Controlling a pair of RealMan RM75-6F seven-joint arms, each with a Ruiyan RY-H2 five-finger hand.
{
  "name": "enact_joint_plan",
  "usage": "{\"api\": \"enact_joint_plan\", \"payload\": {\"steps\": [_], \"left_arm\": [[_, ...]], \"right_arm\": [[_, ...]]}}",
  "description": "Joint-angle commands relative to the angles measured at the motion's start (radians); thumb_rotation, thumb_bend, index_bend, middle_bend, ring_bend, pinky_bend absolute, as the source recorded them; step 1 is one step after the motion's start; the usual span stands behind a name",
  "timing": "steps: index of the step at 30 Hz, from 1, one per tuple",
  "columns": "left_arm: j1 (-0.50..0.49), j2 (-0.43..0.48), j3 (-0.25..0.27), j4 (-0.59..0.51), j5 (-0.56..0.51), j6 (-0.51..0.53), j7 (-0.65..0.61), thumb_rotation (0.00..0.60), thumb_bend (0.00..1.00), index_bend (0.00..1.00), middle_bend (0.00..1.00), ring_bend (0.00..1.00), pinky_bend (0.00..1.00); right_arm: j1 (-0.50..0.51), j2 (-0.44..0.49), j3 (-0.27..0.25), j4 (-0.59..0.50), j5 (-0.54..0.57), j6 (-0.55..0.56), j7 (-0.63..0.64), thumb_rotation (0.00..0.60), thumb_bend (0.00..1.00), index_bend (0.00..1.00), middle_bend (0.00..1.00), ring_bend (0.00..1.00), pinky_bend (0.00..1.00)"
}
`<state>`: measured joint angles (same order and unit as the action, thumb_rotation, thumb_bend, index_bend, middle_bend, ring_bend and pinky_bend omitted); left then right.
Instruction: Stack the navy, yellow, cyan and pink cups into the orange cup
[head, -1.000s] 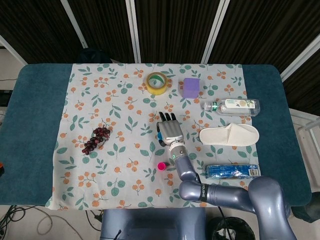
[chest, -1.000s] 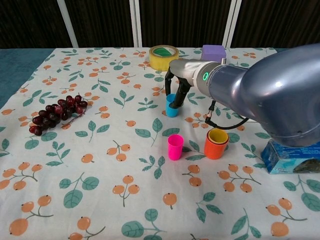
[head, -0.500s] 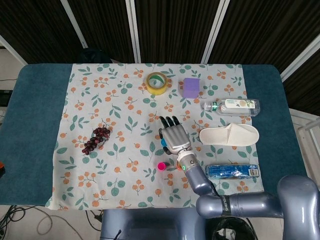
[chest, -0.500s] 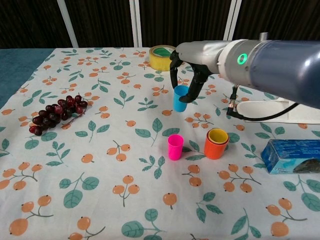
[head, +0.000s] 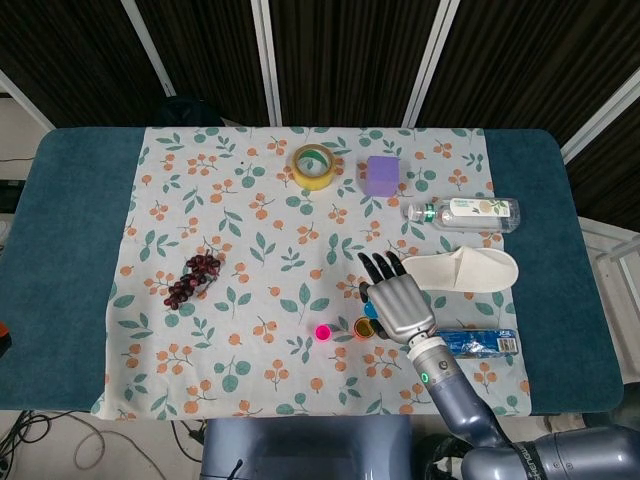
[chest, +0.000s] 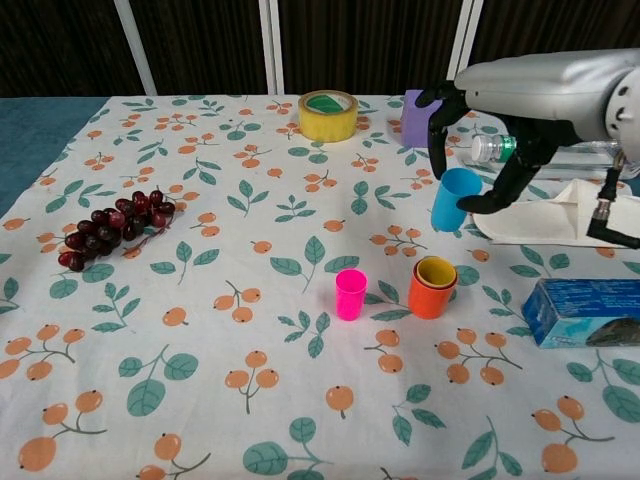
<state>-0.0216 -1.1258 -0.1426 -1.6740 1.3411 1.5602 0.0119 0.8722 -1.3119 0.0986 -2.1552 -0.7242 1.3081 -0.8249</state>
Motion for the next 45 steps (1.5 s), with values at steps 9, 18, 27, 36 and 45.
{"api": "enact_joint_plan", "payload": {"steps": [9, 18, 27, 36, 45], "left_arm": [[-0.002, -0.005, 0.001, 0.000, 0.000, 0.001, 0.012, 0.600, 0.77, 0.15, 0.01, 0.00, 0.00], [-0.002, -0.003, 0.000, 0.001, -0.003, -0.002, 0.009, 0.600, 0.77, 0.15, 0.01, 0.00, 0.00], [-0.002, 0.000, -0.003, 0.005, -0.007, -0.004, 0.000, 0.600, 0.77, 0.15, 0.01, 0.00, 0.00], [-0.002, -0.003, -0.001, 0.003, -0.004, -0.002, 0.011, 0.600, 0.77, 0.15, 0.01, 0.00, 0.00], [-0.002, -0.003, -0.001, 0.004, -0.004, -0.002, 0.012, 0.600, 0.77, 0.15, 0.01, 0.00, 0.00]], "right_arm": [[-0.052, -0.025, -0.048, 0.024, -0.093, -0.023, 0.067, 0.600, 0.40, 0.51, 0.00, 0.01, 0.06], [-0.047, -0.085, -0.030, 0.072, -0.078, -0.042, 0.067, 0.600, 0.40, 0.51, 0.00, 0.01, 0.06], [-0.044, -0.111, -0.016, 0.125, -0.033, -0.059, 0.064, 0.600, 0.40, 0.51, 0.00, 0.01, 0.06], [-0.060, -0.108, -0.027, 0.140, -0.048, -0.080, 0.089, 0.600, 0.40, 0.51, 0.00, 0.01, 0.06], [-0.068, -0.105, -0.041, 0.148, -0.060, -0.100, 0.094, 0.600, 0.40, 0.24, 0.00, 0.01, 0.06]]}}
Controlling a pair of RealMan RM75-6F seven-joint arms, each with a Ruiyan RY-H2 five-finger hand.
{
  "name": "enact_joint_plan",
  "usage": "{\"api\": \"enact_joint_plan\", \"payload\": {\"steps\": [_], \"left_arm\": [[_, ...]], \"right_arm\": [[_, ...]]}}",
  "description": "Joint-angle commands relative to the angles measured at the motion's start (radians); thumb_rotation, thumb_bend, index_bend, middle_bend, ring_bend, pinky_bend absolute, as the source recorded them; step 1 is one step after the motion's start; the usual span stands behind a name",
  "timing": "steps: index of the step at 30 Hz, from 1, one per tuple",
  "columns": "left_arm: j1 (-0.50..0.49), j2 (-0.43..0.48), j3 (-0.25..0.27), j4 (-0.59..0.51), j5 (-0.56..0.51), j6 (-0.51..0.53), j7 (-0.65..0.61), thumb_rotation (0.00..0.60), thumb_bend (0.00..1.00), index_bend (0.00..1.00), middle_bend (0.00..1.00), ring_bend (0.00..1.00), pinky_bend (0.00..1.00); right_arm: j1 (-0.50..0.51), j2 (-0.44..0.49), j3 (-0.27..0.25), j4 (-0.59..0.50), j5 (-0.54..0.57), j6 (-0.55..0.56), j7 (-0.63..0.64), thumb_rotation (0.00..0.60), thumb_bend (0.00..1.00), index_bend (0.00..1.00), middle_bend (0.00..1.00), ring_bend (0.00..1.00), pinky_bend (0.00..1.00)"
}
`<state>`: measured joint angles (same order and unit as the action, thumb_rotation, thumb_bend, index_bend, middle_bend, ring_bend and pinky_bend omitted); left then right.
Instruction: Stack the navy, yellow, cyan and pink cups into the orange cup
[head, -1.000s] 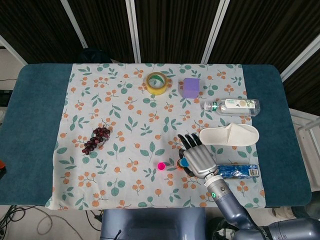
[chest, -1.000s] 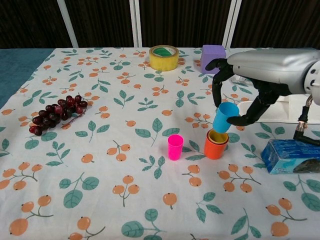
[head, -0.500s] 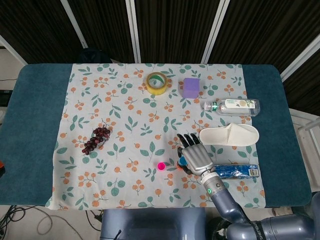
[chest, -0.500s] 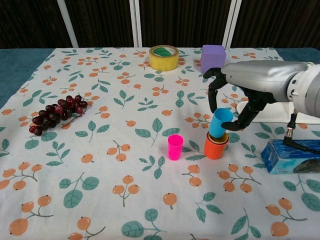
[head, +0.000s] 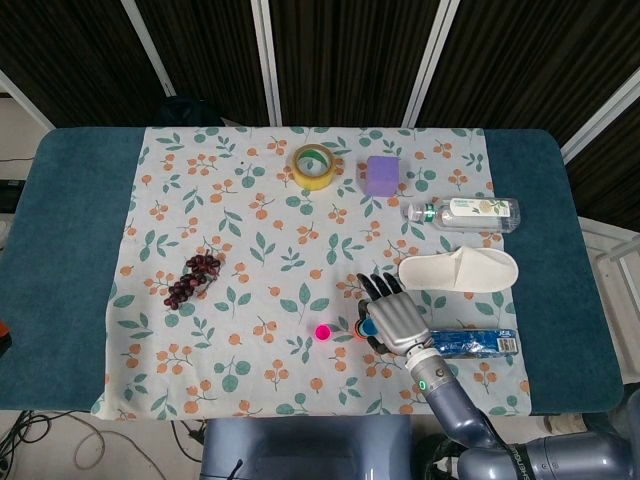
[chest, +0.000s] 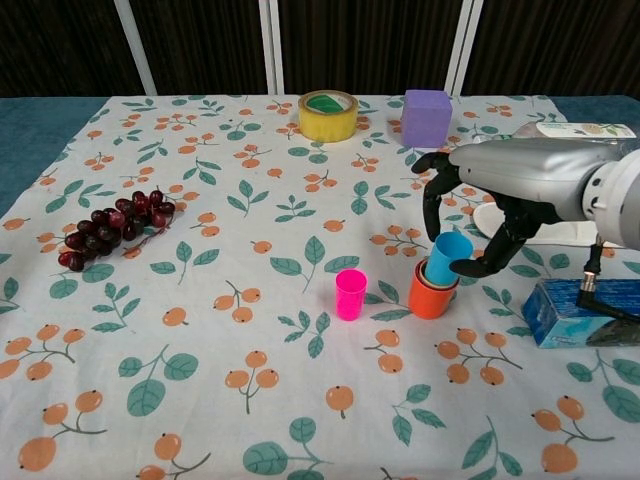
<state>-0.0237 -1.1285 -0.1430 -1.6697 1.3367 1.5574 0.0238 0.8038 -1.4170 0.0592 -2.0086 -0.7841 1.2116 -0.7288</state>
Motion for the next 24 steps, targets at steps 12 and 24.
{"api": "enact_joint_plan", "payload": {"steps": [12, 24], "left_arm": [[0.000, 0.001, -0.001, -0.002, -0.001, 0.000, -0.001, 0.600, 0.77, 0.15, 0.01, 0.00, 0.00], [0.001, 0.001, 0.001, -0.004, 0.003, 0.003, -0.001, 0.600, 0.77, 0.15, 0.01, 0.00, 0.00]], "right_arm": [[0.001, 0.014, 0.007, -0.048, -0.025, 0.002, -0.013, 0.600, 0.40, 0.12, 0.00, 0.01, 0.06], [-0.024, -0.162, 0.003, 0.019, -0.085, 0.037, 0.012, 0.600, 0.40, 0.29, 0.00, 0.01, 0.07]]}}
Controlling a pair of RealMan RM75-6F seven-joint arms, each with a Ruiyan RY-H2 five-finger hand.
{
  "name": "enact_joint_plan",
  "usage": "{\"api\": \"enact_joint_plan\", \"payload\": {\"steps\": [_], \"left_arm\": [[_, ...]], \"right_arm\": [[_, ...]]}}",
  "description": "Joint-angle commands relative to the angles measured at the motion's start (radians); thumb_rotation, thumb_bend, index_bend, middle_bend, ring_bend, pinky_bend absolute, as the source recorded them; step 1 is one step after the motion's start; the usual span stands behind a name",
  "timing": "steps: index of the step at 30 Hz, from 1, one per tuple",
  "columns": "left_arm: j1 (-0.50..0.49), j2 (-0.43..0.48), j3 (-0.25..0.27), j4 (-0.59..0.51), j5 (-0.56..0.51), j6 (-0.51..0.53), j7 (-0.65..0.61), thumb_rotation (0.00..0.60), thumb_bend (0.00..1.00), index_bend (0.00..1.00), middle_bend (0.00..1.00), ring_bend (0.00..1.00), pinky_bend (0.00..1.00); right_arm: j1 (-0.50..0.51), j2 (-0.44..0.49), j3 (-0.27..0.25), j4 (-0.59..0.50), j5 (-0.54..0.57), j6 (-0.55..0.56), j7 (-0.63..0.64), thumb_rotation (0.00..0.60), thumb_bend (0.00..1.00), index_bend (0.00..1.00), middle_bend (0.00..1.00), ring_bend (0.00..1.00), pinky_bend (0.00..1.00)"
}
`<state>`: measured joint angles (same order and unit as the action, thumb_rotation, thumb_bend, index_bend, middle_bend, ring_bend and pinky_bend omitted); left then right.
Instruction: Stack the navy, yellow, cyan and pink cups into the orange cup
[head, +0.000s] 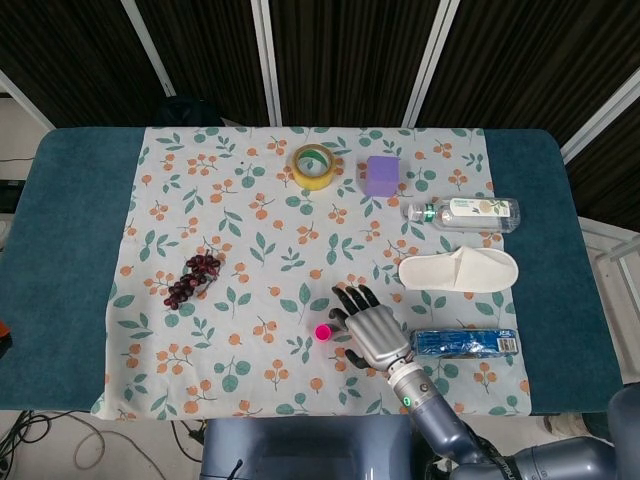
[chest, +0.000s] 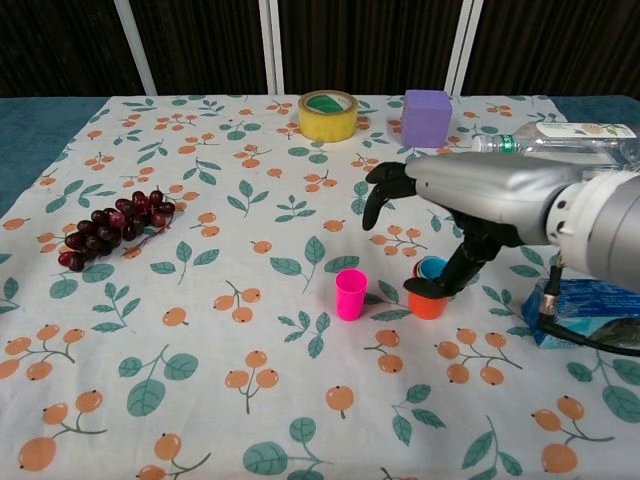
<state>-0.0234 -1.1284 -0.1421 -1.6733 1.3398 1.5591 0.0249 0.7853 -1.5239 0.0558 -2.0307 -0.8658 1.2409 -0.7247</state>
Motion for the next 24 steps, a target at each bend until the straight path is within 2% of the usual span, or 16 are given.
{"api": "enact_joint_plan", "payload": {"steps": [1, 12, 24], "left_arm": [[0.001, 0.001, -0.001, 0.000, -0.002, 0.001, -0.004, 0.600, 0.77, 0.15, 0.01, 0.00, 0.00], [0.000, 0.003, -0.003, 0.002, -0.005, -0.003, -0.011, 0.600, 0.77, 0.15, 0.01, 0.00, 0.00], [0.000, 0.004, -0.004, 0.003, -0.007, -0.003, -0.011, 0.600, 0.77, 0.15, 0.01, 0.00, 0.00]], "right_arm": [[-0.002, -0.071, 0.012, 0.055, 0.001, 0.006, 0.005, 0.600, 0.40, 0.30, 0.00, 0.01, 0.07], [0.013, -0.143, 0.043, 0.144, 0.039, -0.003, -0.031, 0.600, 0.40, 0.33, 0.00, 0.02, 0.07], [0.024, -0.182, 0.060, 0.191, 0.065, -0.032, -0.033, 0.600, 0.40, 0.39, 0.00, 0.02, 0.08]]}}
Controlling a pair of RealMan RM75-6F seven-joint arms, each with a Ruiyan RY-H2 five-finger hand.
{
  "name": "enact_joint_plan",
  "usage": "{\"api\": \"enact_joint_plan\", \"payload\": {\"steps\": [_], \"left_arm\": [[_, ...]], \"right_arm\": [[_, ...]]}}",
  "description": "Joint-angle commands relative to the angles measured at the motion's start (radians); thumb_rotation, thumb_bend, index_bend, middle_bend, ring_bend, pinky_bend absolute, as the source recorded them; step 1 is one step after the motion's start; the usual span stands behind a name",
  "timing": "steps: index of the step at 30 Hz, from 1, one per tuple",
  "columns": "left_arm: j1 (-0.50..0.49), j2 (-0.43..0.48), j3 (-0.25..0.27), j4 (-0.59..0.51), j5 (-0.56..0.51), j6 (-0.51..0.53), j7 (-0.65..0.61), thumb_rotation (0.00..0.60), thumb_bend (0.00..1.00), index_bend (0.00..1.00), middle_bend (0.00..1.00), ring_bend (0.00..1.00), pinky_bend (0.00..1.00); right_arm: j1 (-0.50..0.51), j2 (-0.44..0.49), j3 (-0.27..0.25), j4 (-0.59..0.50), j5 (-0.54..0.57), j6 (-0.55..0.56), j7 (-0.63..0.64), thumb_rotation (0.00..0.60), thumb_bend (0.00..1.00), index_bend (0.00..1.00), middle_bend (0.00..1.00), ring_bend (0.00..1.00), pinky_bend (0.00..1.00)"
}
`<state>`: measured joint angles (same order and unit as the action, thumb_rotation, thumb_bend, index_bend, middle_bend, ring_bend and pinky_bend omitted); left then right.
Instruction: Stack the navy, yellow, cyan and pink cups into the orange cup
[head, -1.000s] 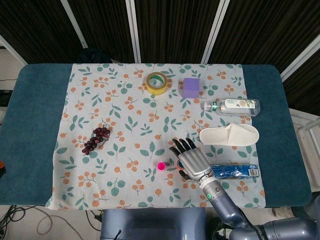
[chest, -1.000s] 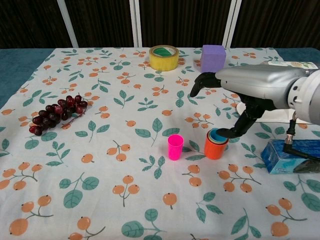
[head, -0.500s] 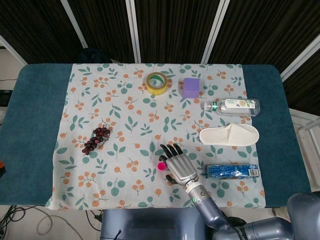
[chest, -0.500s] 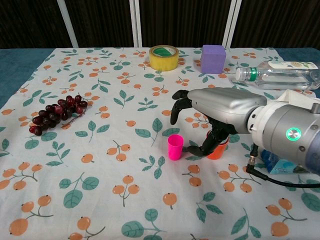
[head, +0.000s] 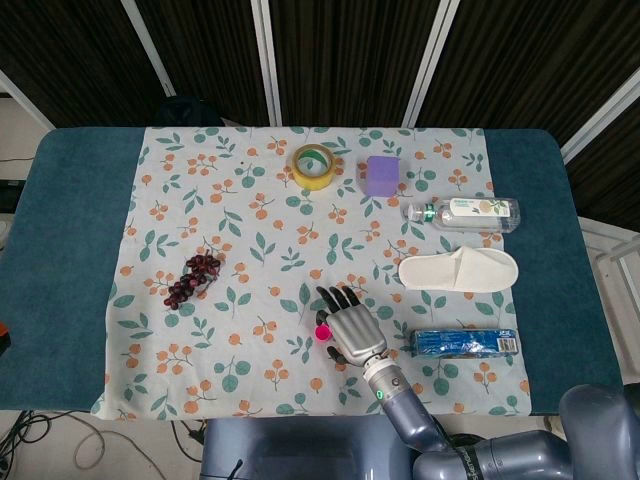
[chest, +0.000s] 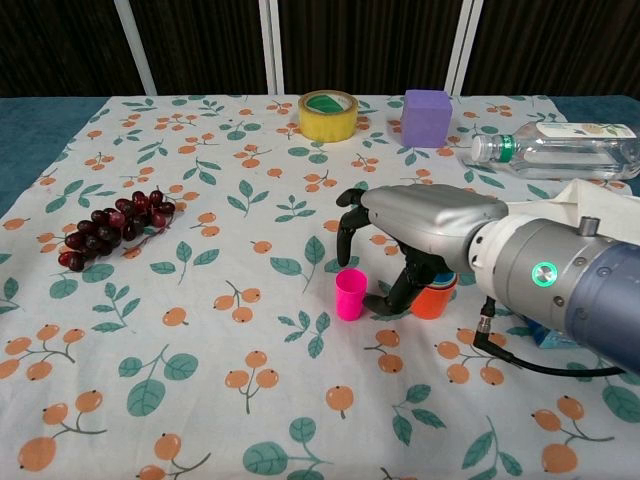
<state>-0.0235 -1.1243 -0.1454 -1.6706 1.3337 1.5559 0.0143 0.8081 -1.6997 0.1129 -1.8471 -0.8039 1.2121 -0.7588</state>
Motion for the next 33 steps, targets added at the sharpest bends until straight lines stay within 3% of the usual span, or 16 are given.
{"api": "enact_joint_plan", "payload": {"steps": [1, 16, 33], "left_arm": [[0.000, 0.000, 0.000, 0.000, -0.001, -0.001, -0.001, 0.600, 0.77, 0.15, 0.01, 0.00, 0.00], [0.000, 0.000, 0.000, 0.002, 0.001, -0.001, -0.002, 0.600, 0.77, 0.15, 0.01, 0.00, 0.00], [0.000, 0.001, 0.000, 0.003, -0.001, -0.001, -0.003, 0.600, 0.77, 0.15, 0.01, 0.00, 0.00]], "right_arm": [[0.002, -0.010, 0.004, 0.013, 0.003, -0.004, 0.001, 0.600, 0.40, 0.40, 0.00, 0.02, 0.09], [0.005, -0.049, 0.026, 0.076, 0.016, -0.014, 0.007, 0.600, 0.40, 0.41, 0.00, 0.03, 0.09], [0.004, -0.063, 0.041, 0.096, 0.031, -0.029, 0.014, 0.600, 0.40, 0.49, 0.00, 0.03, 0.09]]}}
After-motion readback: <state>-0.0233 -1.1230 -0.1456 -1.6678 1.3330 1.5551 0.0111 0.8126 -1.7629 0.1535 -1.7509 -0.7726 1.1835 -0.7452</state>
